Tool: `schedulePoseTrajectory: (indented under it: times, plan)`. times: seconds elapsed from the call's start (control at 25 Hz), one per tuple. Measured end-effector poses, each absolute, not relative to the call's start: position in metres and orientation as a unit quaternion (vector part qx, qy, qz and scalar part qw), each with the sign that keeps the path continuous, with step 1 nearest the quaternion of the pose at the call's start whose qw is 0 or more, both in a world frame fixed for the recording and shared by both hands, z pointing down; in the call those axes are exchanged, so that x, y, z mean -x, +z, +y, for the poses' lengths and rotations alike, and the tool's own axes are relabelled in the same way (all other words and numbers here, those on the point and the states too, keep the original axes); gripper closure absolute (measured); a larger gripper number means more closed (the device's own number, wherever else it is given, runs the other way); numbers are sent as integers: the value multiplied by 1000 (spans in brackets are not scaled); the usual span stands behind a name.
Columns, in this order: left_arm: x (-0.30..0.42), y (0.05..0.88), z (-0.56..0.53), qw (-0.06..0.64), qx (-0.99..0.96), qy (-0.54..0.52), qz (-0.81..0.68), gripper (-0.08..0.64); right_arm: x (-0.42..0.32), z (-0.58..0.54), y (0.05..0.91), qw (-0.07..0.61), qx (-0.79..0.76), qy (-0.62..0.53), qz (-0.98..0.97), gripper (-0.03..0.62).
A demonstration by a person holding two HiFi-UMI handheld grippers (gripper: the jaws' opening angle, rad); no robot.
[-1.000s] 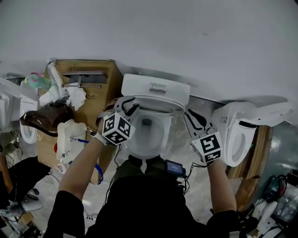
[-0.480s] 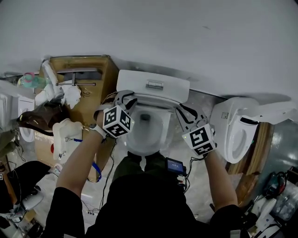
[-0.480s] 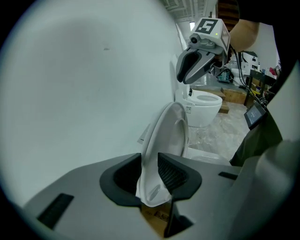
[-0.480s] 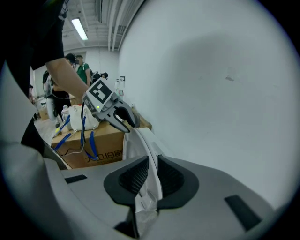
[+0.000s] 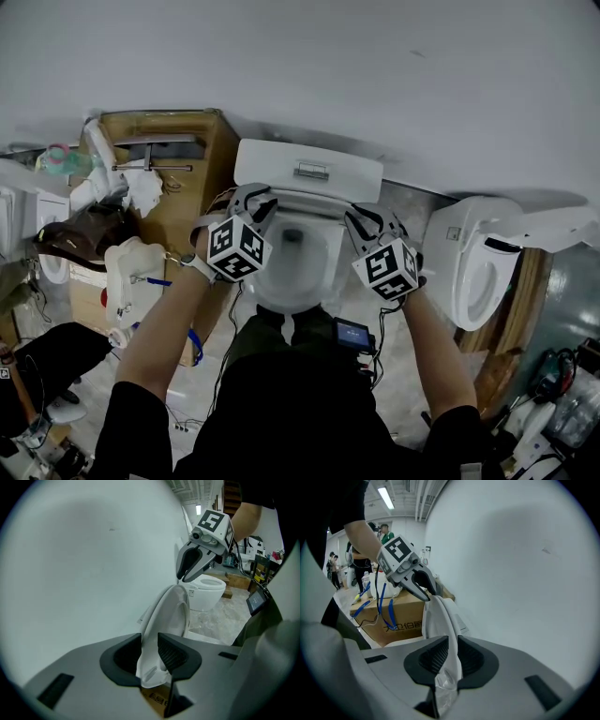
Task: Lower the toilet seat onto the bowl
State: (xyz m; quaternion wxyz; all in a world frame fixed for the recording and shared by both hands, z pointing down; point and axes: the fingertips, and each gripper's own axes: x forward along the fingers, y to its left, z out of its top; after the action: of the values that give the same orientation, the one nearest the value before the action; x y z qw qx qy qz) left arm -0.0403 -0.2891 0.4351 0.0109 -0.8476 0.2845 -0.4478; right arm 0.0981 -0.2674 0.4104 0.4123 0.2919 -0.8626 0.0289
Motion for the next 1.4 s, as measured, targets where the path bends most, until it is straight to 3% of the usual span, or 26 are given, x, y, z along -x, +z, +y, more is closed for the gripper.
schedulePoseTrajectory:
  times: [0.96, 1.4]
  plan:
    - [47, 428, -246, -32, 867, -420, 268, 443, -86, -240, 419, 435, -291, 32, -851, 534]
    - [68, 414, -242, -23, 872, -401, 278, 443, -78, -245, 435, 491, -273, -6, -827, 534]
